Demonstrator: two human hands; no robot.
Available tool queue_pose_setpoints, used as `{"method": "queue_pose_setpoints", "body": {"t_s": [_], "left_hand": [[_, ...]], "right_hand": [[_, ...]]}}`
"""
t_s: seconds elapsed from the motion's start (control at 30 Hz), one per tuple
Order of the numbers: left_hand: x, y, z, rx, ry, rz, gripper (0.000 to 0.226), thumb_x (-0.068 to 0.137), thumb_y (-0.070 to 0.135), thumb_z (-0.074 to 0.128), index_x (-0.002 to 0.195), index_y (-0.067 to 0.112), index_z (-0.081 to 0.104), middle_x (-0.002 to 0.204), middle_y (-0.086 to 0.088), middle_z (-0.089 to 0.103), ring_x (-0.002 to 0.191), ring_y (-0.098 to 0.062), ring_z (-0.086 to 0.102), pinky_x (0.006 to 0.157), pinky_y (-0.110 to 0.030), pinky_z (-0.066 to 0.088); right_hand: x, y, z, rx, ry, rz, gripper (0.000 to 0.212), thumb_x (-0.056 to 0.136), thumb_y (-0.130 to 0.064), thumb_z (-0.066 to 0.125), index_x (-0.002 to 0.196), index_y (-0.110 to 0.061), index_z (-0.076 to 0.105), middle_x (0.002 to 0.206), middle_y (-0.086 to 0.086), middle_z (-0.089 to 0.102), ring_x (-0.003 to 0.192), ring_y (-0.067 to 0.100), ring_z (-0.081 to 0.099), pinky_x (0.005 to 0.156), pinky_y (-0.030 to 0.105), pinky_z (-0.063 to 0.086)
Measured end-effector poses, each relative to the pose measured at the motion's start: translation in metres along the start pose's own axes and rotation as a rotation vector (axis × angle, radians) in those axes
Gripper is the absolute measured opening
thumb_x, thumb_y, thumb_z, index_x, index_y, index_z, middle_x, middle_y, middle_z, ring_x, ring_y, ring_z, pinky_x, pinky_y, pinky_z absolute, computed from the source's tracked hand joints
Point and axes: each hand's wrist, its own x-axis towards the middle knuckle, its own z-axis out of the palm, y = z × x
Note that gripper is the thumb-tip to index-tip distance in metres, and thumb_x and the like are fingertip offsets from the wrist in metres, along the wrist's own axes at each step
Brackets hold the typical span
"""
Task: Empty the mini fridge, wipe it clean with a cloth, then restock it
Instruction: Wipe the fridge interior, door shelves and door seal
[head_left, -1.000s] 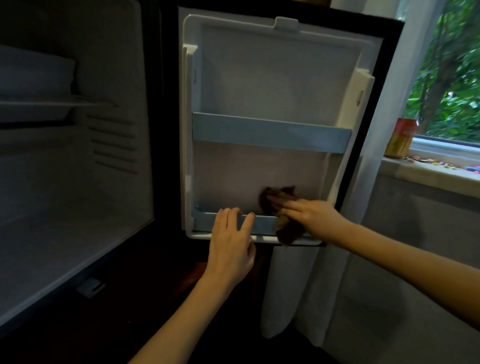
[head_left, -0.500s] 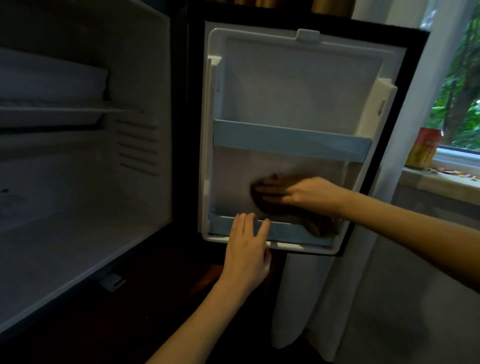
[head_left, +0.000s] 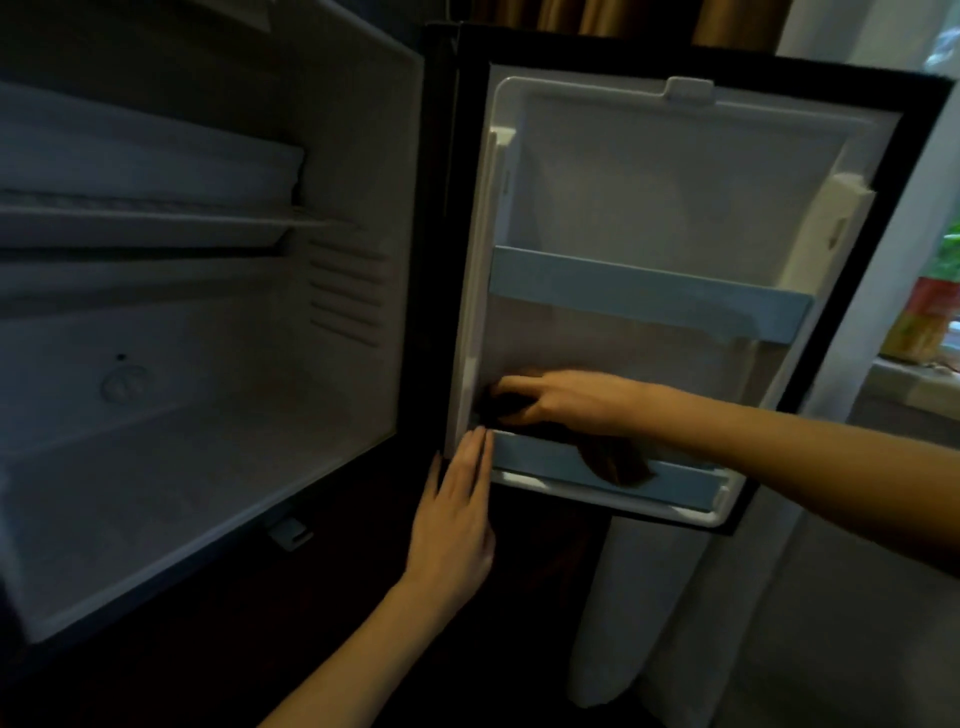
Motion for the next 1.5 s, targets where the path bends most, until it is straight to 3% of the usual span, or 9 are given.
{"method": "queue_pose_setpoints", "body": {"t_s": [0.13, 0.27, 0.37, 0.63, 0.73, 1.03, 1.2, 1.33, 1.5], "left_hand": [[0.007, -0.007, -0.014, -0.067, 0.020, 0.039, 0.084, 0.076, 0.006, 0.059, 0.150, -0.003, 0.021, 0.159, -0.014, 0.016, 0.148, -0.026, 0.017, 0.117, -0.034, 0.027], [0.017, -0.008, -0.019, -0.042, 0.063, 0.106, 0.066, 0.075, 0.006, 0.049, 0.140, -0.006, 0.042, 0.153, -0.016, 0.032, 0.140, -0.030, 0.034, 0.112, -0.037, 0.036], [0.024, -0.005, -0.013, 0.035, 0.033, 0.106, 0.075, 0.068, 0.011, 0.059, 0.139, -0.005, 0.044, 0.149, -0.015, 0.041, 0.133, -0.028, 0.045, 0.112, -0.035, 0.032], [0.032, -0.009, -0.006, 0.188, -0.017, 0.054, 0.083, 0.054, 0.018, 0.076, 0.131, 0.000, 0.055, 0.130, -0.012, 0.058, 0.121, -0.023, 0.055, 0.103, -0.049, 0.042], [0.029, -0.006, -0.002, 0.178, 0.011, 0.027, 0.080, 0.056, 0.015, 0.075, 0.131, -0.002, 0.054, 0.132, -0.014, 0.056, 0.121, -0.027, 0.055, 0.103, -0.050, 0.041], [0.028, -0.004, -0.003, 0.130, 0.054, 0.062, 0.073, 0.065, 0.012, 0.068, 0.133, -0.007, 0.051, 0.131, -0.020, 0.055, 0.122, -0.035, 0.054, 0.113, -0.042, 0.023], [0.034, 0.011, -0.007, 0.029, 0.029, 0.091, 0.066, 0.071, 0.027, 0.038, 0.130, 0.002, 0.054, 0.119, -0.014, 0.057, 0.112, -0.034, 0.054, 0.108, -0.042, 0.037], [0.061, 0.008, -0.011, -0.066, 0.036, 0.094, 0.017, 0.081, 0.024, 0.052, 0.091, 0.010, 0.056, 0.086, -0.008, 0.058, 0.079, -0.028, 0.058, 0.068, -0.037, 0.047], [0.073, -0.001, 0.002, -0.033, 0.098, 0.157, 0.023, 0.091, 0.025, 0.042, 0.075, 0.016, 0.054, 0.069, -0.004, 0.056, 0.064, -0.026, 0.055, 0.059, -0.034, 0.037]], "right_hand": [[0.018, -0.020, 0.027, 0.425, 0.149, 0.304, 0.025, 0.077, 0.003, 0.068, 0.101, -0.002, 0.070, 0.101, 0.018, 0.070, 0.092, 0.031, 0.067, 0.074, 0.028, 0.046], [0.007, -0.020, 0.030, 0.817, 0.082, 0.510, 0.038, 0.089, 0.010, 0.052, 0.123, -0.001, 0.062, 0.120, 0.002, 0.064, 0.108, 0.005, 0.055, 0.089, 0.003, 0.037], [-0.008, -0.019, 0.030, 0.977, -0.060, 0.542, 0.053, 0.085, 0.020, 0.037, 0.129, -0.001, 0.057, 0.126, -0.006, 0.054, 0.116, 0.001, 0.049, 0.101, 0.006, 0.034], [-0.031, -0.008, 0.019, 0.854, -0.205, 0.586, 0.064, 0.071, 0.023, 0.035, 0.122, -0.003, 0.065, 0.120, -0.005, 0.060, 0.110, 0.004, 0.054, 0.088, 0.001, 0.037], [-0.070, -0.002, 0.013, 0.746, -0.265, 0.610, 0.064, 0.070, 0.022, 0.038, 0.117, -0.008, 0.069, 0.118, -0.005, 0.064, 0.109, 0.008, 0.059, 0.097, 0.017, 0.044], [-0.112, -0.004, -0.025, 0.085, -0.805, 0.530, 0.052, 0.085, -0.016, 0.057, 0.130, -0.042, 0.054, 0.120, -0.006, 0.061, 0.103, 0.021, 0.060, 0.077, 0.031, 0.050], [-0.115, -0.005, -0.020, -0.022, -0.742, 0.443, 0.047, 0.083, -0.017, 0.059, 0.126, -0.036, 0.053, 0.127, -0.008, 0.054, 0.109, 0.020, 0.057, 0.077, 0.027, 0.046], [-0.094, 0.017, -0.050, 0.154, -0.610, 0.550, 0.034, 0.080, -0.011, 0.064, 0.104, -0.035, 0.069, 0.111, -0.007, 0.063, 0.099, 0.018, 0.061, 0.084, 0.034, 0.051], [-0.058, -0.001, -0.040, -0.182, 0.275, 0.309, 0.021, 0.085, -0.012, 0.053, 0.096, -0.017, 0.070, 0.101, 0.008, 0.064, 0.084, 0.027, 0.064, 0.054, 0.032, 0.047]]}}
